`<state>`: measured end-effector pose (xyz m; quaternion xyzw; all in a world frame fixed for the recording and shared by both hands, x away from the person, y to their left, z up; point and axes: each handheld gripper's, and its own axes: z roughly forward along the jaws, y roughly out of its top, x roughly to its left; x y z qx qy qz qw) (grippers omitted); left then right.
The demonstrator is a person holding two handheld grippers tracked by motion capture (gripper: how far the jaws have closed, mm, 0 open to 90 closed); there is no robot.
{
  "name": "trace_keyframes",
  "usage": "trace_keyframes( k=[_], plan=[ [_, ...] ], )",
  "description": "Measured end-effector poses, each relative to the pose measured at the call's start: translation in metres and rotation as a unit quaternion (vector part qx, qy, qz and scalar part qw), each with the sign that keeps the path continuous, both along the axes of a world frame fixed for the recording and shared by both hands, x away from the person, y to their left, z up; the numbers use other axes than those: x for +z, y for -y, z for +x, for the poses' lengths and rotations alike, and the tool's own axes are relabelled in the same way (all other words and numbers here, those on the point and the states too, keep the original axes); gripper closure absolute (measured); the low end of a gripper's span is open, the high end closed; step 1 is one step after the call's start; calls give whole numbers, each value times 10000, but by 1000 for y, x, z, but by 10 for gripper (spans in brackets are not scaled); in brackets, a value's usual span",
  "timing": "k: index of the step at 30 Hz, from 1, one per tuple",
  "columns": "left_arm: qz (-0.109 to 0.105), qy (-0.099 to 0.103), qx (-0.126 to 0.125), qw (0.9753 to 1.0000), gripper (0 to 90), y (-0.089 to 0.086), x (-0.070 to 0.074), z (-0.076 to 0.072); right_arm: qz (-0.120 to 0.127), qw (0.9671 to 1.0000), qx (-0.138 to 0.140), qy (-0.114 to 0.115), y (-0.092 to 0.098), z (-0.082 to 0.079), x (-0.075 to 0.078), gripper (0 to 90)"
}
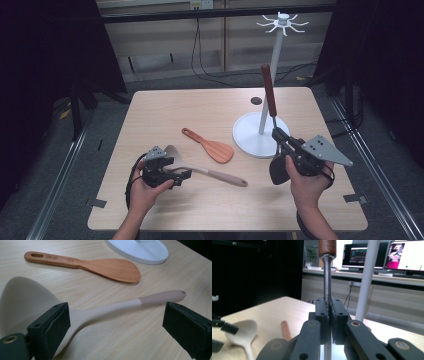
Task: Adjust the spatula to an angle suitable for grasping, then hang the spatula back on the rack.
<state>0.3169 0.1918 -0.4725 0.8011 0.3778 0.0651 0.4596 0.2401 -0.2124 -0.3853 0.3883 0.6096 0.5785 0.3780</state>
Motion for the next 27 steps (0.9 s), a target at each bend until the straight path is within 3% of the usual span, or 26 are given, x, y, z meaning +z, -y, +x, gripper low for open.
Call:
trace_keyframes(
  k=[4, 20, 27],
  plan=[
    [12, 18, -1, 10000, 76, 0, 0, 0, 39, 9998, -115, 181, 0, -1, 6, 859],
    [29, 15, 3, 10000, 77, 0, 0, 1, 243, 9974, -406, 544, 3, 3, 19, 859],
    [25, 30, -44, 10000, 77, 1, 0, 1, 289, 9949, -645, 726, -1, 5, 20, 859]
  ],
)
